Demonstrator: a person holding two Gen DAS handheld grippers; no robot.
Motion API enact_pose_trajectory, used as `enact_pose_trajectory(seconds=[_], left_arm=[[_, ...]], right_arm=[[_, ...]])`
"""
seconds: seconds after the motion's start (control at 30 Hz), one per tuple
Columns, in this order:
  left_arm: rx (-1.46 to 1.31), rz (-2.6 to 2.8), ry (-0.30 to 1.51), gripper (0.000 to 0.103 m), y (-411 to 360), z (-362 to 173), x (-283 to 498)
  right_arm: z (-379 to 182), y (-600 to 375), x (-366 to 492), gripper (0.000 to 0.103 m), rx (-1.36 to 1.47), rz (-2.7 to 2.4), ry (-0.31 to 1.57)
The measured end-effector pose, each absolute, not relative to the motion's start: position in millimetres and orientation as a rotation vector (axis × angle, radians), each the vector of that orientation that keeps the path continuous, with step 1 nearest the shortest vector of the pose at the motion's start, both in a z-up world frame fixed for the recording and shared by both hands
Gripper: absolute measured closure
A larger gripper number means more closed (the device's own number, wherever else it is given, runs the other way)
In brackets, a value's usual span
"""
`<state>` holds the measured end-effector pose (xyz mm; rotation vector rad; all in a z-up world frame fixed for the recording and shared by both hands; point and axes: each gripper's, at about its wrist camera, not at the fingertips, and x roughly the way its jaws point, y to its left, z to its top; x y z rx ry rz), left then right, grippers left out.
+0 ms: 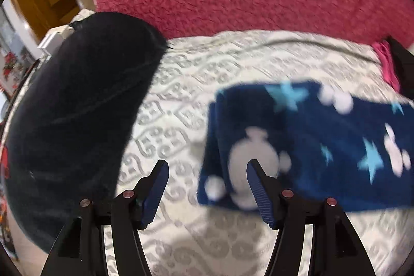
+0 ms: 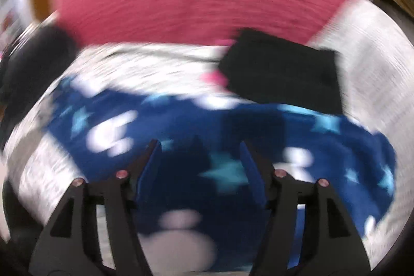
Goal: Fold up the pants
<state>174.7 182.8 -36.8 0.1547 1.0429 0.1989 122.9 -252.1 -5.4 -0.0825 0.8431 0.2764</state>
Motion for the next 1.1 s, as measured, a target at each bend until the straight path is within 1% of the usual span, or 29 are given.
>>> enact_pose_trajectory(seconds=[0.17, 0.23, 0.4, 0.43, 0.5, 0.57, 0.63, 0.7, 0.77, 0.9, 1.0, 1.03, 1.07, 1.1], left_arm=[[0.195, 0.105, 1.051, 0.039, 177, -63, 155], [0.204, 0.102, 1.042, 0.039, 180, -70, 157], [0.105, 0.013, 0.982, 0.044, 193, -71, 169], [0.091, -0.017, 0.976, 0.047, 193, -72, 170], [0.078, -0.060, 0.994, 0.057, 190, -76, 176], [0.073, -0.059, 1.040, 0.093, 192, -86, 184], [0.041, -0.054, 1.071, 0.095, 197, -92, 189], [0.027, -0.074, 1.065, 0.096, 202, -88, 191], [0.075, -0.059, 1.033, 0.096, 204, -75, 192], [0.137, -0.044, 0.952, 0.096, 210, -32, 198], [0.150, -0.071, 0.898, 0.096, 212, -9, 195], [0.173, -0.070, 0.894, 0.096, 211, -10, 191], [0.193, -0.064, 0.904, 0.096, 211, -16, 189], [0.206, -0.053, 0.925, 0.096, 213, -25, 187]], right_arm=[[-16, -136, 103, 0.039, -0.283, 0.543, 0.861], [-19, -103, 102, 0.039, -0.339, 0.600, 0.864], [-28, -42, 107, 0.039, -0.428, 0.668, 0.886], [-30, -34, 109, 0.039, -0.431, 0.669, 0.895], [-35, -19, 115, 0.039, -0.428, 0.663, 0.914], [-40, -8, 119, 0.039, -0.424, 0.650, 0.924], [-42, 1, 121, 0.039, -0.429, 0.639, 0.926], [-49, 11, 124, 0.039, -0.430, 0.631, 0.933], [-58, 20, 130, 0.039, -0.420, 0.632, 0.957], [-78, 35, 143, 0.039, -0.446, 0.596, 0.989], [-80, 37, 148, 0.040, -0.435, 0.582, 0.980], [-78, 37, 146, 0.052, -0.427, 0.588, 0.968], [-75, 37, 144, 0.076, -0.428, 0.591, 0.954], [-74, 37, 144, 0.090, -0.437, 0.584, 0.946]])
